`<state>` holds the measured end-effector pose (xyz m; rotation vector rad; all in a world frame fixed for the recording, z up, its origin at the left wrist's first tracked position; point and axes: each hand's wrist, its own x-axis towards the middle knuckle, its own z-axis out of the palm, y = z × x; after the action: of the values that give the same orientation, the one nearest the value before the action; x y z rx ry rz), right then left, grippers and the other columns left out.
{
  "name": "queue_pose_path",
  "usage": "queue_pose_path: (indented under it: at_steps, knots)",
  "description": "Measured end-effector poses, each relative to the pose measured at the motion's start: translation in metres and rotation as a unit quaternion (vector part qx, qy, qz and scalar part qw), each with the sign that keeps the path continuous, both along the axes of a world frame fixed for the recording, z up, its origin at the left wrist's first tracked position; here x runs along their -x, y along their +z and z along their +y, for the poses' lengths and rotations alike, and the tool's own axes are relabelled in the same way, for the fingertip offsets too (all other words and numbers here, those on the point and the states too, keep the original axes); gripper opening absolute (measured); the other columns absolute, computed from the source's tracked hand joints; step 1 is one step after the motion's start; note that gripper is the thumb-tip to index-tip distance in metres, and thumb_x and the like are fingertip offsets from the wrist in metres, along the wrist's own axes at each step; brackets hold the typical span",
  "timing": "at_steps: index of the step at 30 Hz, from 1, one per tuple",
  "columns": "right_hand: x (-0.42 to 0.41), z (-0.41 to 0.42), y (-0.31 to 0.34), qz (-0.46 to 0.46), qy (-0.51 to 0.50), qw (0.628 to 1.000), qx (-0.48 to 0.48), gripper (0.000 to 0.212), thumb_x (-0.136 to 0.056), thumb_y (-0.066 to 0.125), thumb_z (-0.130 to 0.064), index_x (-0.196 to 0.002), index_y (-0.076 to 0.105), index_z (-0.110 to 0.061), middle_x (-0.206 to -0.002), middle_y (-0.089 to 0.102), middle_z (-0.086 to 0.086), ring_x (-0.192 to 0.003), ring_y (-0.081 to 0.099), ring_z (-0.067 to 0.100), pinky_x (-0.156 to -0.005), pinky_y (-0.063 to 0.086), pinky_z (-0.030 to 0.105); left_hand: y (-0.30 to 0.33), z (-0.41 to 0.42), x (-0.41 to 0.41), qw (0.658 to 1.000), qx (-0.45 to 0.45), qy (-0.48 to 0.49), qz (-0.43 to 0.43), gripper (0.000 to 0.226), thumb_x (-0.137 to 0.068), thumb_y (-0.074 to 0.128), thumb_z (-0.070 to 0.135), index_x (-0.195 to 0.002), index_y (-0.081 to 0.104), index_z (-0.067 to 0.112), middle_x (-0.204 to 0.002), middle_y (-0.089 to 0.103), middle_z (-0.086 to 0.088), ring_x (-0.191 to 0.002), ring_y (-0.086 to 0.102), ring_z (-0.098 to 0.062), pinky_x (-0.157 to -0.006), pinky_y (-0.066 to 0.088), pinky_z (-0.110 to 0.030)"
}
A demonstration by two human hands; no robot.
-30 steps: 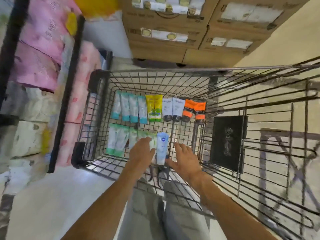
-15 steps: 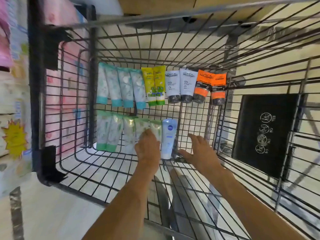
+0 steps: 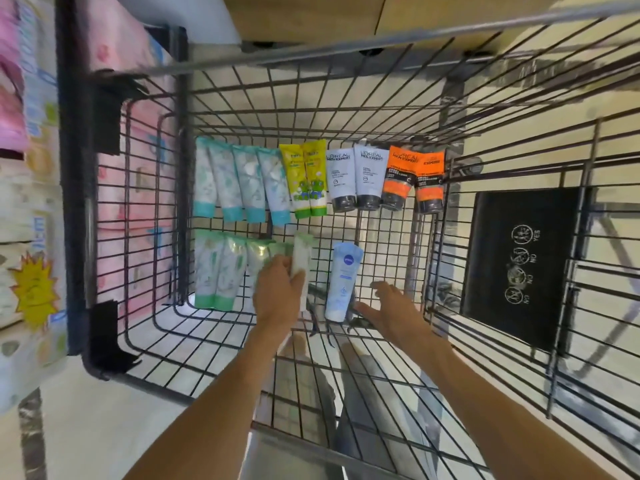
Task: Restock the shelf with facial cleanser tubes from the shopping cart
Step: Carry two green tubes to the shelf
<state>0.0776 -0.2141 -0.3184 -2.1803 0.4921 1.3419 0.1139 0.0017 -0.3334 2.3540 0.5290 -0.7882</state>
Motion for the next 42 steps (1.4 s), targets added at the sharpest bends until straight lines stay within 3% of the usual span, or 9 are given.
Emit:
queue_pose_path:
  at_steps: [3,10,14,19,24,28,33,38,42]
  knots:
    - [-0.004,0.011,-0.003,0.013,-0.059,0.998,-0.013,0.065,-0.098,0.061,-0.047,-0.149,0.041,-0.012,-0.142,0.055,0.012,-0.127,0.056,0.031,-0.098,0.047,0.036,0.007,0.025,-0.009,0.998,0.050,0.043,-0.004,0.022,-0.097,0.067,0.027,-0.117,0.059,0.018,-0.110,0.064,0.004,-0.090,0.064,-0.013,-0.070,0.052,-0.025]
    - [-0.006,0.051,-0.036,0.044,-0.234,0.971,0.009,0.050,-0.098,0.065,-0.037,-0.131,0.046,-0.004,-0.104,0.060,0.008,-0.084,0.059,0.022,-0.052,0.036,0.023,0.010,0.064,-0.005,0.985,0.110,0.130,0.009,0.017,-0.098,0.067,0.018,-0.110,0.055,0.019,-0.097,0.061,0.018,-0.087,0.063,-0.004,-0.059,0.048,-0.007]
    - [0.000,0.066,-0.053,0.020,-0.330,0.944,0.014,0.039,-0.092,0.074,-0.030,-0.116,0.060,-0.002,-0.101,0.068,0.006,-0.079,0.066,0.018,-0.054,0.051,0.026,0.003,0.069,-0.003,0.983,0.110,0.147,0.017,0.019,-0.097,0.068,0.018,-0.112,0.055,0.019,-0.098,0.061,0.013,-0.083,0.058,0.004,-0.057,0.044,-0.010]
    - [0.005,0.072,-0.056,0.022,-0.363,0.931,0.006,0.041,-0.085,0.082,-0.028,-0.111,0.056,-0.010,-0.103,0.070,0.008,-0.091,0.071,0.027,-0.079,0.062,0.051,0.004,0.071,-0.007,0.979,0.148,0.140,0.032,0.023,-0.095,0.070,0.018,-0.114,0.058,0.022,-0.106,0.065,0.007,-0.096,0.064,-0.012,-0.077,0.052,-0.025]
    - [-0.009,0.067,-0.022,0.000,-0.323,0.946,0.005,0.038,-0.084,0.082,-0.031,-0.106,0.059,-0.010,-0.095,0.071,0.007,-0.080,0.072,0.026,-0.060,0.058,0.037,0.020,0.079,-0.008,0.973,0.182,0.135,0.040,0.025,-0.093,0.072,0.016,-0.111,0.061,0.029,-0.107,0.067,0.008,-0.094,0.067,-0.010,-0.079,0.054,-0.028]
    - [-0.020,0.063,0.012,-0.042,-0.320,0.946,-0.016,0.030,-0.082,0.083,-0.031,-0.098,0.074,-0.007,-0.086,0.076,0.009,-0.076,0.075,0.027,-0.068,0.063,0.044,0.055,0.080,-0.009,0.971,0.196,0.136,0.029,0.023,-0.094,0.071,0.015,-0.109,0.062,0.029,-0.107,0.068,0.010,-0.094,0.064,-0.001,-0.076,0.049,-0.021]
    - [-0.039,0.065,0.092,-0.098,-0.335,0.935,-0.060,0.020,-0.088,0.080,-0.023,-0.095,0.070,-0.007,-0.082,0.072,0.003,-0.069,0.069,0.014,-0.061,0.059,0.025,0.120,0.084,-0.015,0.953,0.225,0.203,0.005,0.025,-0.094,0.070,0.008,-0.116,0.064,0.019,-0.107,0.069,0.002,-0.085,0.067,-0.011,-0.066,0.050,-0.022]
    - [-0.051,0.063,0.166,-0.109,-0.336,0.928,-0.116,0.017,-0.090,0.078,-0.021,-0.088,0.062,-0.018,-0.089,0.069,-0.002,-0.079,0.066,0.014,-0.076,0.062,0.045,0.184,0.094,-0.015,0.935,0.237,0.261,-0.033,0.025,-0.089,0.077,0.019,-0.111,0.067,0.026,-0.109,0.072,0.001,-0.099,0.071,-0.026,-0.085,0.060,-0.047]
    - [-0.053,0.062,0.206,-0.131,-0.249,0.948,-0.149,0.029,-0.090,0.078,-0.023,-0.105,0.061,-0.005,-0.093,0.069,0.004,-0.078,0.066,0.016,-0.062,0.058,0.034,0.232,0.092,-0.003,0.915,0.254,0.304,-0.075,0.024,-0.095,0.069,0.007,-0.115,0.068,0.019,-0.097,0.072,0.002,-0.089,0.067,-0.025,-0.068,0.057,-0.033]
